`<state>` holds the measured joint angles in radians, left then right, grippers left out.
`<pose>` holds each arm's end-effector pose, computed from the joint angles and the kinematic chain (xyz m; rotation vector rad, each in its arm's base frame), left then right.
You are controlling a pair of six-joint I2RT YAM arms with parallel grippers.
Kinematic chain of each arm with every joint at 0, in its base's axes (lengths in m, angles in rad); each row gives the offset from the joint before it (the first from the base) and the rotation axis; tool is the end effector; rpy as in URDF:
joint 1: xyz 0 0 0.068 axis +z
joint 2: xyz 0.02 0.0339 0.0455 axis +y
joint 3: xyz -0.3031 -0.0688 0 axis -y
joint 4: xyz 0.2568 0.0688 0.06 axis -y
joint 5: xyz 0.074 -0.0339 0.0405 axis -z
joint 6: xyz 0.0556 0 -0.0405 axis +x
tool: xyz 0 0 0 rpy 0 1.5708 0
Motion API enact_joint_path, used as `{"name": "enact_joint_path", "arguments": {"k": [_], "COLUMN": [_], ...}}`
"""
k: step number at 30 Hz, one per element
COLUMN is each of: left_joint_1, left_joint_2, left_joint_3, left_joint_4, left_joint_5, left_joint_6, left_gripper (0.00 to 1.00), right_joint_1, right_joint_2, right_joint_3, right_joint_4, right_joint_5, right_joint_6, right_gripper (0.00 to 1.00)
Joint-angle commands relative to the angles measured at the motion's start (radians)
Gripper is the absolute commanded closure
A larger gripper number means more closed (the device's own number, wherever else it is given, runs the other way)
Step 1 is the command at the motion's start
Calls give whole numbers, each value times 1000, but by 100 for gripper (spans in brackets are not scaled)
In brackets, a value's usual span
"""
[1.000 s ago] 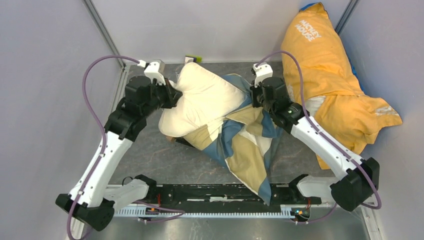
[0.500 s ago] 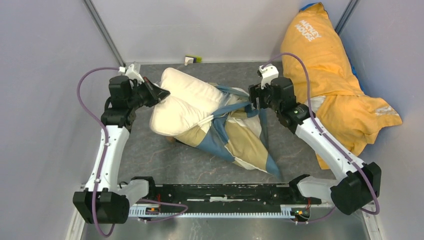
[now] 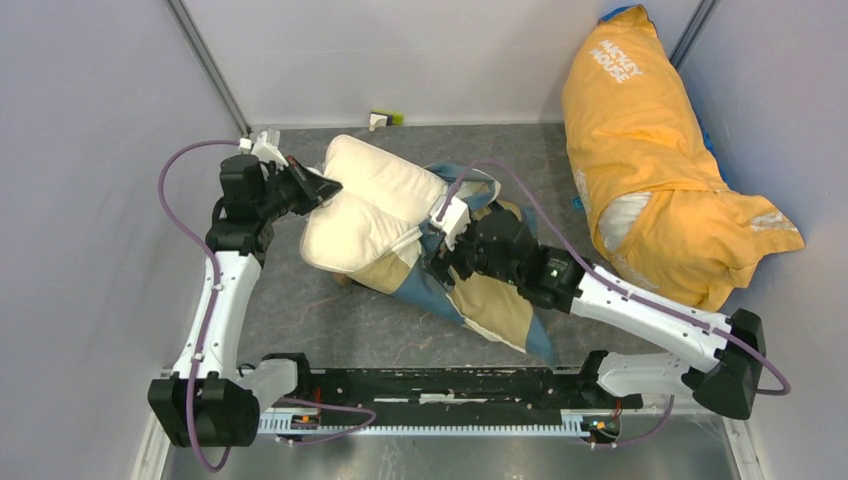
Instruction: Remove the pillowcase from the pillow
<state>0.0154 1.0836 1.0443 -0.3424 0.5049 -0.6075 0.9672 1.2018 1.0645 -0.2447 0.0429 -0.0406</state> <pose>0.2513 -0.0230 0.3855 -0.2774 1.9864 -0.8773 0.1685 0.2403 0.3722 -0.9382 1.7614 0.5645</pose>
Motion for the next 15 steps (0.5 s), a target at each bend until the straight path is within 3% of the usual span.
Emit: {"name": "enact_joint_path", "arguments": {"k": [1,10,12,14,15], "left_joint_1": [-3,-3,-3,3,16], "left_joint_2": [-18,13,32,54,66], "left_joint_3": [81,113,131,167,193], "left_joint_4": [44,29,28,2,-25], "left_joint_5": [45,-4,3,-10,-26], "left_joint_6": [-35,-38,-40,-17,-1], "left_gripper": [98,98,98,98,98], "right_joint_1": [90,172,179,179,180], "right_joint_2": [-55,-133,-111,-108,-122], "right_joint_3": [-108,-295,-292,-284,-290], "right_joint_4": [8,-10,-51,-95,-110], "right_joint_5": [58,104,153,227,280], "right_joint_6": [0,95,108,127,141], "right_gripper": [20,52,68,98,100]}}
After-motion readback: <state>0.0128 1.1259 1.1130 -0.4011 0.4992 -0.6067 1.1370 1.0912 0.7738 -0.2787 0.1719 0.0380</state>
